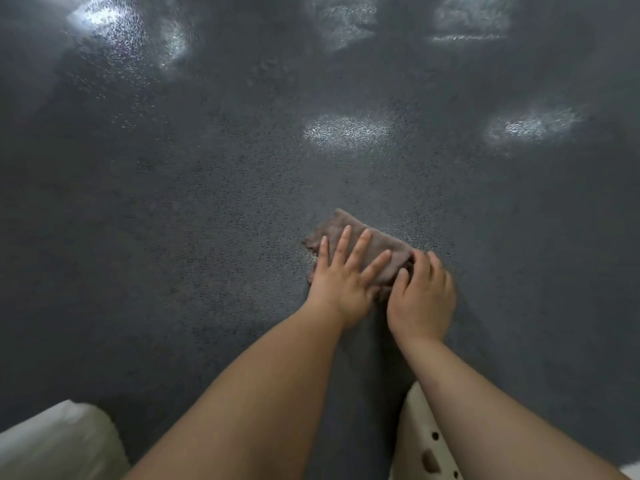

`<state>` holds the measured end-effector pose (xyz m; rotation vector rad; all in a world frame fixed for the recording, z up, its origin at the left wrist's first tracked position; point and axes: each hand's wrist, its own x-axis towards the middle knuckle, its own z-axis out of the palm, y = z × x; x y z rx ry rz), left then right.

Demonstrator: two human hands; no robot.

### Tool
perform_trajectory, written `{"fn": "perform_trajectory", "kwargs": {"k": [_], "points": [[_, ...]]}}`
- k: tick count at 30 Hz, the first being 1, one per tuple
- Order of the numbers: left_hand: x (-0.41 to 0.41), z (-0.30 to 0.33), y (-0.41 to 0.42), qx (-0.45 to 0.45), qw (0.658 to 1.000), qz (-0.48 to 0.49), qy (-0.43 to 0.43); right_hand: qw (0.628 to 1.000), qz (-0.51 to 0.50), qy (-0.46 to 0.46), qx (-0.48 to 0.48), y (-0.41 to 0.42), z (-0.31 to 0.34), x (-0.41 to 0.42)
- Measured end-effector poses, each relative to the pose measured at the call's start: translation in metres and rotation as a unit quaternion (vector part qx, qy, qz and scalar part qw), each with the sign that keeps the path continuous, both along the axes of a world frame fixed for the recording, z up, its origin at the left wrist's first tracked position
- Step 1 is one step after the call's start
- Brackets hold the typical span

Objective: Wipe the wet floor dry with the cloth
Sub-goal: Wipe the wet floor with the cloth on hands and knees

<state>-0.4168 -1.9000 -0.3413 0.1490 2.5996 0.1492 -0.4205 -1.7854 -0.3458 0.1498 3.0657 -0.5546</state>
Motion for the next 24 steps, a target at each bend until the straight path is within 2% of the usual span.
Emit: {"fn": "perform_trajectory", "kwargs": {"k": [5, 9, 12, 14, 16, 18, 21, 24], "points": [[-0.009, -0.003, -0.079, -0.048, 0.986, 0.160, 0.008, 0.987, 0.018, -0.130, 0.088, 0.005, 0.002, -0.006], [0.004, -0.001, -0.128, -0.052, 0.949, 0.310, -0.008, 0.986, 0.008, -0.143, 0.081, 0.006, 0.004, -0.004], [-0.008, -0.001, -0.105, -0.019, 0.937, 0.349, 0.005, 0.989, -0.006, -0.136, 0.062, 0.005, 0.003, -0.005], [-0.017, -0.001, -0.072, -0.003, 0.963, 0.271, 0.011, 0.991, -0.015, -0.122, 0.049, 0.005, 0.001, -0.005], [-0.013, 0.000, -0.033, 0.017, 0.991, 0.133, 0.016, 0.993, -0.026, -0.109, 0.038, 0.003, -0.001, -0.005], [0.002, -0.002, -0.001, 0.033, 0.999, 0.033, 0.020, 0.994, -0.044, -0.096, 0.021, 0.000, 0.001, -0.005], [0.017, -0.005, 0.005, 0.039, 0.999, 0.000, 0.039, 0.990, -0.063, -0.126, 0.024, -0.001, 0.004, -0.009], [0.025, -0.003, -0.028, 0.035, 0.998, -0.014, 0.043, 0.985, -0.089, -0.143, 0.025, -0.009, 0.006, -0.014]]}}
